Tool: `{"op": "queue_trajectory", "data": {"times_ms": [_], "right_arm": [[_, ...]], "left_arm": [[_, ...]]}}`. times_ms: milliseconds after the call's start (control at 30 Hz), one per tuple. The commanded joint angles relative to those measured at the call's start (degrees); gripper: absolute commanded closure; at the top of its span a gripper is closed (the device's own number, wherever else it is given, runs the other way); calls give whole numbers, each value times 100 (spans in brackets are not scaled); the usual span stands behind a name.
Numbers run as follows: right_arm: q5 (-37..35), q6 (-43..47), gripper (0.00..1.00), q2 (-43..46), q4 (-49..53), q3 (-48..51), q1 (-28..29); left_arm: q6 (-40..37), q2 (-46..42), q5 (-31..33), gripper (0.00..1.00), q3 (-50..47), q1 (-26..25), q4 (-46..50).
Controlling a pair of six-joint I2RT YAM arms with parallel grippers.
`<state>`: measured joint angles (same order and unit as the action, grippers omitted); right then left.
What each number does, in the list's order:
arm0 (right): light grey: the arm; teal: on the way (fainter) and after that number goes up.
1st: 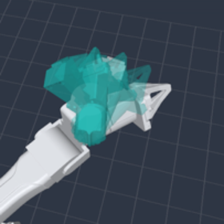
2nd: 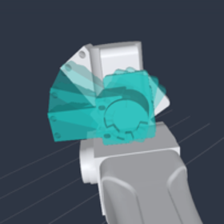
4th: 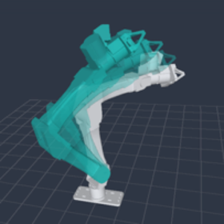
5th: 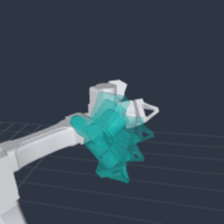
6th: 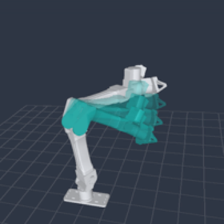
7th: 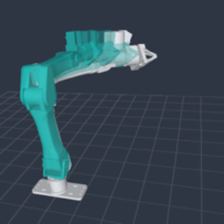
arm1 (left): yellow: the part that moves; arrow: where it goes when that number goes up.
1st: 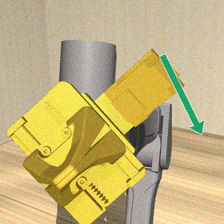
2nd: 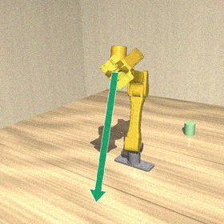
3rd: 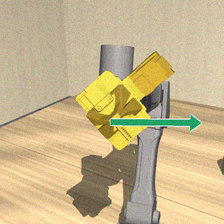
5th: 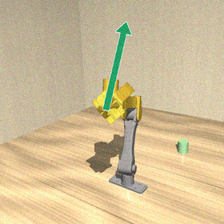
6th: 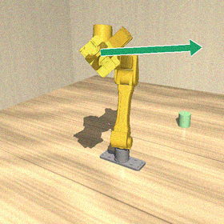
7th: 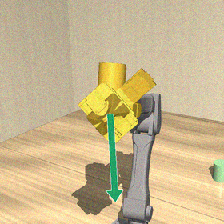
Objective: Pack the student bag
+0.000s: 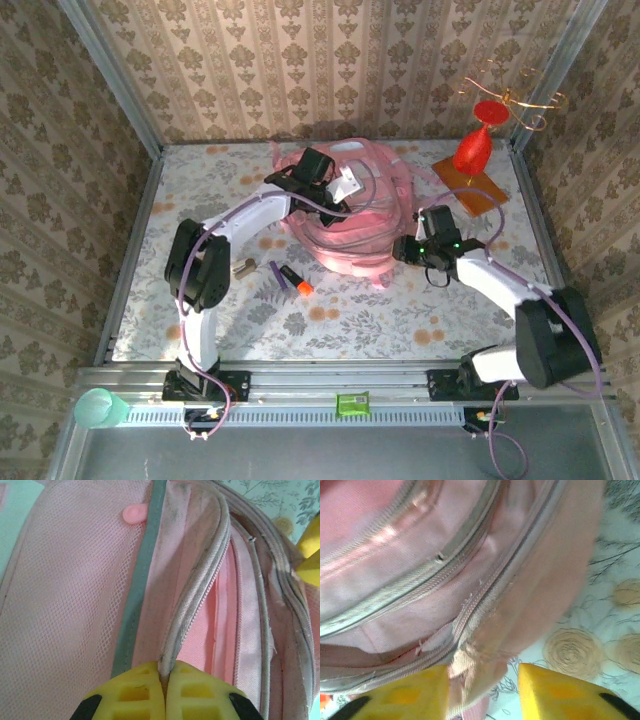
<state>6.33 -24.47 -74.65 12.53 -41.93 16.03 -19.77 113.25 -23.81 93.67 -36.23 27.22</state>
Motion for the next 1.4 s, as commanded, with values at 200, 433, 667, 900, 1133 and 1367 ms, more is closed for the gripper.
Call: {"op": "queue_trajectory", "data": {"times_ms": [200,433,667,900,1133,1367], "right_arm": [[-421,1401,31,357,-1417,33,2484],[-636,1806,32,-2004,-1829,-1285,3666],[-618,1804,38,-3498,-1768,-2155,3723],[-783,1736,51,-4000,-1704,-2342,3715],[-1112,1683,80,-3521,-1537,-1937,3684],[-759,1245,87,-1442,-1381,-970,3212]], "left_arm": [[1236,-602,-1155,100,-338,605,-1123],[1274,-601,-1073,100,-239,651,-951],[1189,-668,-1033,100,-269,643,-835],[1147,-717,-1022,100,-295,626,-837],[1145,-732,-954,100,-270,625,-842],[1398,-738,-949,100,-73,713,-932]]}}
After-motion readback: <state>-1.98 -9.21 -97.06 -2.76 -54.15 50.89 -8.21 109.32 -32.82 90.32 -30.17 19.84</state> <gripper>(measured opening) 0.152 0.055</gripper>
